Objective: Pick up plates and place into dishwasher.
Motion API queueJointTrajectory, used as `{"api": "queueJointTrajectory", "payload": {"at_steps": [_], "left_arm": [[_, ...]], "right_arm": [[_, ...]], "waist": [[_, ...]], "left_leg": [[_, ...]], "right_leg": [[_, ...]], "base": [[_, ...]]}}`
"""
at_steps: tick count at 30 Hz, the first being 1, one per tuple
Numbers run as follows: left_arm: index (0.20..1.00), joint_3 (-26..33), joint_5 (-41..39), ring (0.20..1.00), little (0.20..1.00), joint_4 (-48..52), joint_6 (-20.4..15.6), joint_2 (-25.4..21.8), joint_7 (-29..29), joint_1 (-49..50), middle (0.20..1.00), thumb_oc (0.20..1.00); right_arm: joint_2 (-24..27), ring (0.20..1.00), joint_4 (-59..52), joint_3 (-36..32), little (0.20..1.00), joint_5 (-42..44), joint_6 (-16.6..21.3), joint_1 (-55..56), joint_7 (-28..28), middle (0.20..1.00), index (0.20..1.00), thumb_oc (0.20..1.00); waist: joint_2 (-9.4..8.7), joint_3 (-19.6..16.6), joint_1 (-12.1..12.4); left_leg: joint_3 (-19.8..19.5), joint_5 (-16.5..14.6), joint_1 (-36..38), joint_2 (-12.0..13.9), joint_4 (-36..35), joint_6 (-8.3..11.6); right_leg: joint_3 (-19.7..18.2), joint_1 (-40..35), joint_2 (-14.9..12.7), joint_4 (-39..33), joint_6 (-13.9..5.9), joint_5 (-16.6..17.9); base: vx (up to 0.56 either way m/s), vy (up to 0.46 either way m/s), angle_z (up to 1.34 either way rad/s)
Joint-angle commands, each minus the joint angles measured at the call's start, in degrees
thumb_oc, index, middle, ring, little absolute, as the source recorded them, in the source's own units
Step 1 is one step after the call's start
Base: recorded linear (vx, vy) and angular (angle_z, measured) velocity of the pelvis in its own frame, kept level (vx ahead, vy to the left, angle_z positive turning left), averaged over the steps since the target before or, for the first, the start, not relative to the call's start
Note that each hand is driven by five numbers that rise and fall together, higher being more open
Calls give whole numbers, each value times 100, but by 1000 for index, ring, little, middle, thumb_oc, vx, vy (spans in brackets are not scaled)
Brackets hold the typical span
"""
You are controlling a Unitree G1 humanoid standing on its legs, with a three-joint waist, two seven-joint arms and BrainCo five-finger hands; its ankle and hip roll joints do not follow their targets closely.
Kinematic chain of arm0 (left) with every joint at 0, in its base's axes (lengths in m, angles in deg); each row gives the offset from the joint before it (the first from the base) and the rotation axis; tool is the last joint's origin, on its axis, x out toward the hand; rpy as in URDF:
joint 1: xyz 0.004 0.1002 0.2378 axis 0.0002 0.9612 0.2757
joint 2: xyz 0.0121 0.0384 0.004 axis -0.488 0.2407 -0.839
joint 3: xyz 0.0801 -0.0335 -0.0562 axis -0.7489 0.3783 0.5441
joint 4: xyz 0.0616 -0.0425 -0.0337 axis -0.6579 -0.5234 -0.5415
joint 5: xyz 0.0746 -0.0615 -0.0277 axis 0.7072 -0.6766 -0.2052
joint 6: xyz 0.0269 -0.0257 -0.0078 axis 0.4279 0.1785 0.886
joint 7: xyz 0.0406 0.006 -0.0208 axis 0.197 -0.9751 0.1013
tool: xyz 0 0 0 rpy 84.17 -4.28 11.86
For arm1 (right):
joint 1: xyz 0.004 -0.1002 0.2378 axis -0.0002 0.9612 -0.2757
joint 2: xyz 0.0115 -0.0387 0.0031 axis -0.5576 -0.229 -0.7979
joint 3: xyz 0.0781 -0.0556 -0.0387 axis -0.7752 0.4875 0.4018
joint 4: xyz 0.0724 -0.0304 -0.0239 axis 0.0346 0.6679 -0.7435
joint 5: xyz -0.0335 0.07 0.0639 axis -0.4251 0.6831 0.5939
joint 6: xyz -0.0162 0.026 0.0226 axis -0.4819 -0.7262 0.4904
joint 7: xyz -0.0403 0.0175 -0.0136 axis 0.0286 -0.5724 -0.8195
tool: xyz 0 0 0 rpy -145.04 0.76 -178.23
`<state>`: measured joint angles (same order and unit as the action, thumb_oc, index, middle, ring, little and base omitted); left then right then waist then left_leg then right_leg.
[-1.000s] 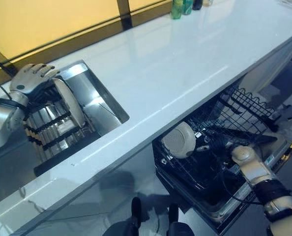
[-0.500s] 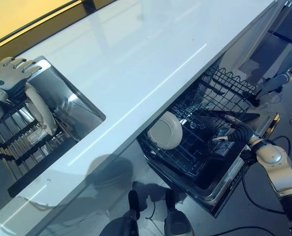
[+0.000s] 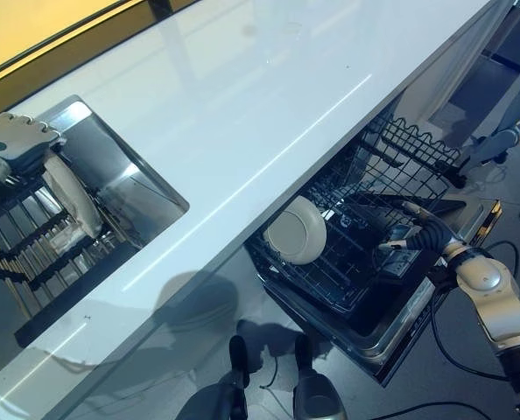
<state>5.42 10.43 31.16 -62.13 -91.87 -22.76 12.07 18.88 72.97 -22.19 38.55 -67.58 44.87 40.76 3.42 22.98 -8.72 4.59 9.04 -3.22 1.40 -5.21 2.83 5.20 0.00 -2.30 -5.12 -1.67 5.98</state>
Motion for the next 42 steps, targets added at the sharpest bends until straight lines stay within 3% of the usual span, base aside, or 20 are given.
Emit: {"api": "queueJointTrajectory", "payload": {"at_steps": [1,6,8,12,19,24,36,42], "left_arm": [[200,-74,-288,200,200,-96,-12,-126,-139,-271,200,200],[200,-106,-569,200,200,-121,-135,-231,-326,-367,200,200],[200,22,-874,200,200,-78,-27,-252,-241,-296,200,200],[200,511,-1761,200,200,-81,-12,-197,435,23,200,200],[200,1712,-2670,200,200,181,-312,315,1188,614,200,200],[200,2159,-2835,200,200,539,-420,821,1506,791,200,200],[200,1828,-3306,200,200,1285,-555,1916,1448,381,200,200],[200,1408,-3432,200,200,1369,-523,2510,1408,88,200,200]], "right_arm": [[345,1000,-556,-198,1000,56,299,-212,-171,1000,1000,1000],[435,1000,-660,-265,1000,184,415,-225,-268,1000,1000,1000],[434,1000,-720,-338,1000,204,496,-145,-264,1000,1000,1000],[429,1000,-895,-426,1000,279,673,-78,-281,1000,1000,1000],[78,1000,-1346,-502,1000,675,1595,-207,-294,1000,1000,1000],[-414,1000,-1592,-119,1000,986,1895,-764,-367,1000,1000,1000],[-1467,1000,-1682,1318,1000,1072,1842,-2221,-492,1000,1000,1000],[-1937,1000,-1447,1975,1000,656,1548,-2928,-792,1000,1000,1000]], "waist": [[-179,-220,-19],[-162,-358,1],[-172,-421,30],[-183,-596,107],[-212,-940,257],[-203,-1169,412],[-240,-1579,765],[-265,-1689,866]], "left_leg": [[-3,-764,317,-215,21,-46],[-13,-785,398,-212,21,-42],[-2,-796,435,-203,21,-39],[-34,-823,521,-197,21,-39],[-112,-876,662,-168,21,-20],[-200,-917,744,-157,21,-5],[-412,-926,861,-163,21,10],[-486,-920,898,-176,21,-5]], "right_leg": [[-45,275,-409,314,-573,-136],[-11,162,-395,288,-565,-165],[21,105,-402,261,-561,-169],[55,-35,-388,216,-552,-205],[97,-287,-355,140,-501,-303],[165,-432,-347,127,-471,-389],[358,-688,-339,81,-406,-471],[416,-755,-326,72,-373,-488]], "base": [[0,0,0],[0,-41,1],[17,-54,0],[28,-69,3],[43,-74,7],[37,-65,7],[18,-51,9],[-11,-28,7]]}}
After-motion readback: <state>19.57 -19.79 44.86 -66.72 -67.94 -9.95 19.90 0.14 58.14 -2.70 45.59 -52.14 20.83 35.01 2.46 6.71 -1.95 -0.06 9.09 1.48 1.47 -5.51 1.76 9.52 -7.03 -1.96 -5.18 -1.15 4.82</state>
